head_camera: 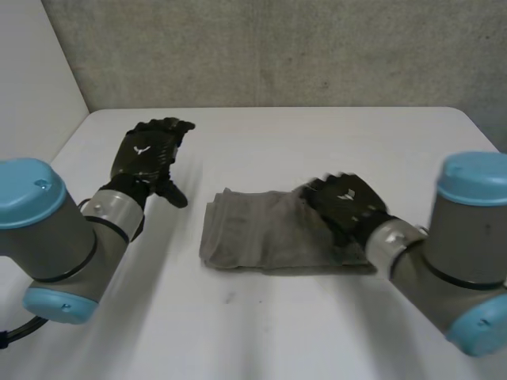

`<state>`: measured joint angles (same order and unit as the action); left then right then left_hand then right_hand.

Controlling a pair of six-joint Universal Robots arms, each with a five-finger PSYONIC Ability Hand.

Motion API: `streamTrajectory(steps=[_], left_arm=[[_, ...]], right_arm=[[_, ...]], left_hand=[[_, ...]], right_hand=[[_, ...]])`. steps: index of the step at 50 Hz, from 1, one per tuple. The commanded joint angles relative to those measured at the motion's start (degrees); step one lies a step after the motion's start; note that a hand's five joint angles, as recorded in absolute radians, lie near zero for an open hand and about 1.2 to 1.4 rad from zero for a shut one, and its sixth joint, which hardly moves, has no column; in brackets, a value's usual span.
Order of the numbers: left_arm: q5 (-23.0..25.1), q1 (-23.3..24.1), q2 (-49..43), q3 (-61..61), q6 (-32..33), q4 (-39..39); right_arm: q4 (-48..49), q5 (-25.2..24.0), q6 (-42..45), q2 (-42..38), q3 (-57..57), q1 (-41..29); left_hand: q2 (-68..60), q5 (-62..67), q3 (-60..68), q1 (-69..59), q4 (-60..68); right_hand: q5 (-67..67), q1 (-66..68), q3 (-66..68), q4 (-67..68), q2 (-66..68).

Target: Fold the towel.

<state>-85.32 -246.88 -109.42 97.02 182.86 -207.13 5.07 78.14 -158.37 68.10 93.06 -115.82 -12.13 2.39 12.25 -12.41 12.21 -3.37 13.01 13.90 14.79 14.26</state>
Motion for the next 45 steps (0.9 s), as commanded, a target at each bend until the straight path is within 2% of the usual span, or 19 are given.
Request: streamTrajectory(steps=[1,7,8,10,11,12,14,22,24,26,27,29,32,34,35,37,43,44,45], left_arm=[[-3.1,4.5,-2.9,-3.1,0.0,0.0],[-4.6,5.2,-3.2,-3.4,0.0,0.0],[-4.9,5.3,-3.2,-3.2,0.0,0.0],[-5.0,5.4,-3.1,-3.0,0.0,0.0],[-5.0,5.4,-2.8,-2.7,0.0,0.0],[-5.0,5.4,-2.6,-2.4,0.0,0.0],[-5.1,5.4,-2.5,-2.3,0.0,0.1],[-7.2,5.5,-0.5,-1.8,-0.6,0.9],[-7.9,5.6,0.2,-1.9,-1.1,1.4],[-8.7,5.5,1.0,-2.2,-1.5,2.3],[-9.4,5.4,1.3,-2.6,-2.0,3.7],[-10.0,5.4,1.7,-3.0,-2.5,5.4],[-10.6,5.2,2.4,-4.3,-3.7,8.7],[-10.7,4.9,3.0,-4.9,-4.2,10.3],[-10.7,4.7,3.4,-5.8,-4.6,11.7],[-10.7,4.7,3.7,-6.8,-4.8,13.2],[-11.1,4.6,3.8,-12.7,-4.9,21.6],[-11.5,4.5,3.8,-14.8,-4.9,24.5],[-11.5,4.5,3.8,-14.8,-4.9,24.5]], right_arm=[[5.3,-2.3,0.0,0.1,9.4,8.7],[11.1,-2.7,0.0,-2.3,12.1,11.6],[11.1,-2.7,0.0,-2.3,12.1,11.6],[11.5,-2.6,-0.2,-3.9,11.4,11.7],[11.5,-2.6,-0.2,-3.9,11.4,11.7],[11.6,-2.6,-0.4,-4.1,11.1,11.8],[11.6,-2.4,-0.4,-4.0,10.7,11.8],[10.7,-1.9,1.9,-2.4,3.1,10.0],[10.6,-2.1,2.5,-1.8,0.8,8.1],[9.3,-2.6,3.5,-3.1,-5.7,0.2],[9.3,-2.6,3.5,-3.1,-5.7,0.2],[6.4,-2.6,5.1,-7.3,-13.5,-8.0],[4.0,-2.7,6.5,-9.7,-17.3,-11.1],[-2.0,-2.9,10.0,-15.3,-24.4,-16.1],[-2.0,-2.9,10.0,-15.4,-24.4,-16.1],[-7.7,-2.8,13.1,-21.7,-30.5,-19.9],[-13.6,-1.3,15.7,-28.0,-36.5,-22.3],[-14.3,-1.2,15.0,-28.2,-37.2,-22.3],[-14.2,-1.0,14.2,-27.4,-37.1,-22.0]], left_hand=[[-2.3,2.0,2.2,-2.0,2.2],[-2.3,2.0,2.2,-2.0,2.2],[-2.3,2.0,2.2,-2.0,2.2],[-2.3,2.0,2.2,-2.0,2.2],[-2.3,2.0,2.2,-2.0,2.2],[-2.3,2.0,2.2,-2.0,2.2],[-2.3,2.0,2.2,-2.0,2.2],[-0.9,0.7,0.8,-0.7,0.9],[-0.6,0.4,0.5,-0.3,0.5],[1.2,-1.5,-1.4,1.5,-1.3],[1.4,-1.7,-1.5,1.7,-1.5],[1.4,-1.7,-1.5,1.7,-1.5],[1.6,-1.8,-1.7,1.9,-1.7],[1.6,-1.8,-1.7,1.9,-1.7],[1.6,-1.8,-1.7,1.9,-1.7],[1.6,-1.8,-1.7,1.9,-1.7],[1.6,-1.8,-1.7,1.9,-1.7],[1.6,-1.8,-1.7,1.9,-1.7],[1.6,-1.8,-1.7,1.9,-1.7]], right_hand=[[0.5,-0.1,-1.0,-1.9,-1.4],[-20.4,20.7,19.8,18.9,19.5],[-20.4,20.8,19.9,19.0,19.5],[-46.8,47.2,46.3,45.4,46.0],[-47.0,47.4,46.5,45.6,46.1],[-62.3,62.7,61.8,60.9,61.4],[-66.6,66.9,66.1,65.2,65.7],[-66.6,67.0,66.1,65.2,65.7],[-66.6,67.0,66.1,65.2,65.7],[-66.6,67.0,66.1,65.2,65.7],[-66.6,67.0,66.1,65.2,65.7],[-66.6,67.0,66.1,65.2,65.7],[-66.6,67.0,66.1,65.2,65.7],[-66.6,67.0,66.1,65.2,65.7],[-66.6,67.0,66.1,65.2,65.7],[-66.6,67.0,66.1,65.2,65.7],[-66.6,67.0,66.1,65.2,65.7],[-52.5,52.9,52.0,51.1,51.6],[-30.6,30.9,30.0,29.2,29.7]])
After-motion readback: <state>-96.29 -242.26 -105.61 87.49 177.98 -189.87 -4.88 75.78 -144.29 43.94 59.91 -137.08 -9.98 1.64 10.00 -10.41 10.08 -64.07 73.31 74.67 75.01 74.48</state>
